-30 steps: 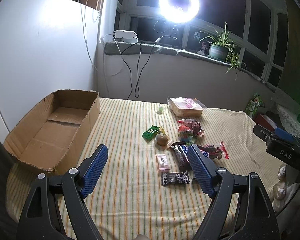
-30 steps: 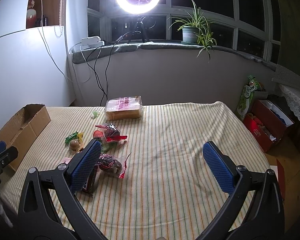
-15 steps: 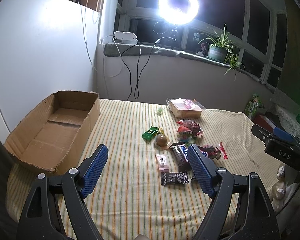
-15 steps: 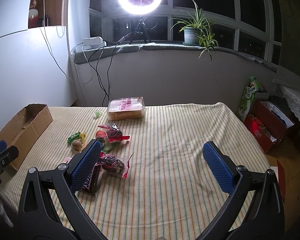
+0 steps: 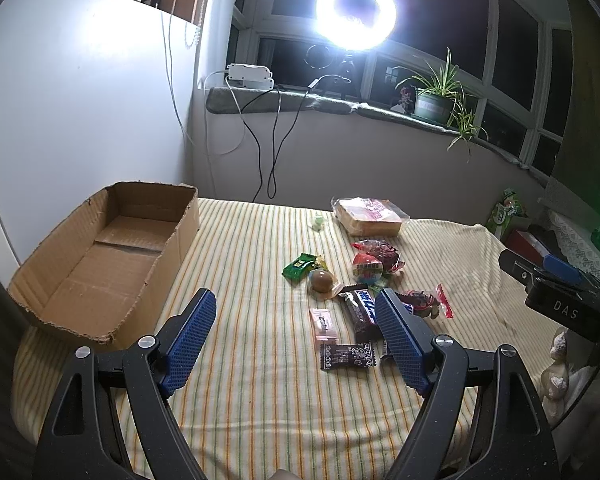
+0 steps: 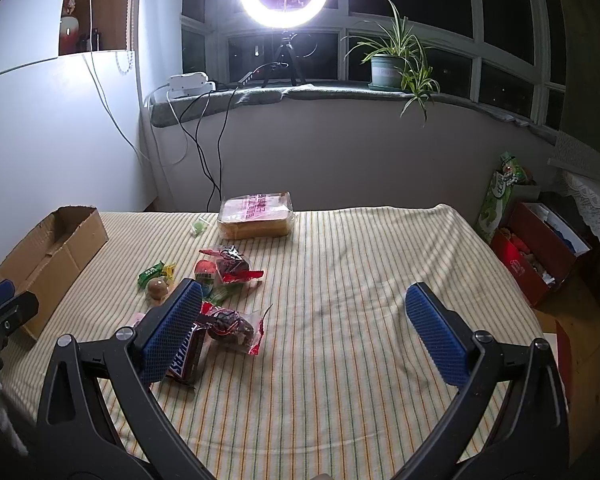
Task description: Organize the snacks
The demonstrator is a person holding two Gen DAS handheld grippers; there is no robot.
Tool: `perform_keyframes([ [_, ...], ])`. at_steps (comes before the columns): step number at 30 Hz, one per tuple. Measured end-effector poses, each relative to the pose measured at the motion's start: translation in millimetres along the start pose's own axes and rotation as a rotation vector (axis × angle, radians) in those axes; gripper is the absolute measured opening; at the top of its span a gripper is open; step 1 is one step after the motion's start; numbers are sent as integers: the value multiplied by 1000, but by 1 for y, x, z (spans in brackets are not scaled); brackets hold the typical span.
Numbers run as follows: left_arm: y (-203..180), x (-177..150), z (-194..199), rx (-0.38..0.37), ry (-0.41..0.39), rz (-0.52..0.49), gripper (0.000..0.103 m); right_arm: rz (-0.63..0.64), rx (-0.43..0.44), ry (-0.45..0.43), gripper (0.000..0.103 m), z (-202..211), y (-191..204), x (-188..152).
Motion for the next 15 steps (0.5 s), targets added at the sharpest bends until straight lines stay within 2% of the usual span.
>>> perform_keyframes([
  [15,1,0,0,-4,3,-2,82,1,4,5,103,-1,2,0],
])
Point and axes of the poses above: each gripper's, at about its wrist camera, not at the fingertips, and z roughly against the way its jaws point, y to its left, x to its top, the point moved 8 cm from there along -z, roughly the way its jaws point, and after that the axes turned 8 degrees about x, right-handed, at the moved point
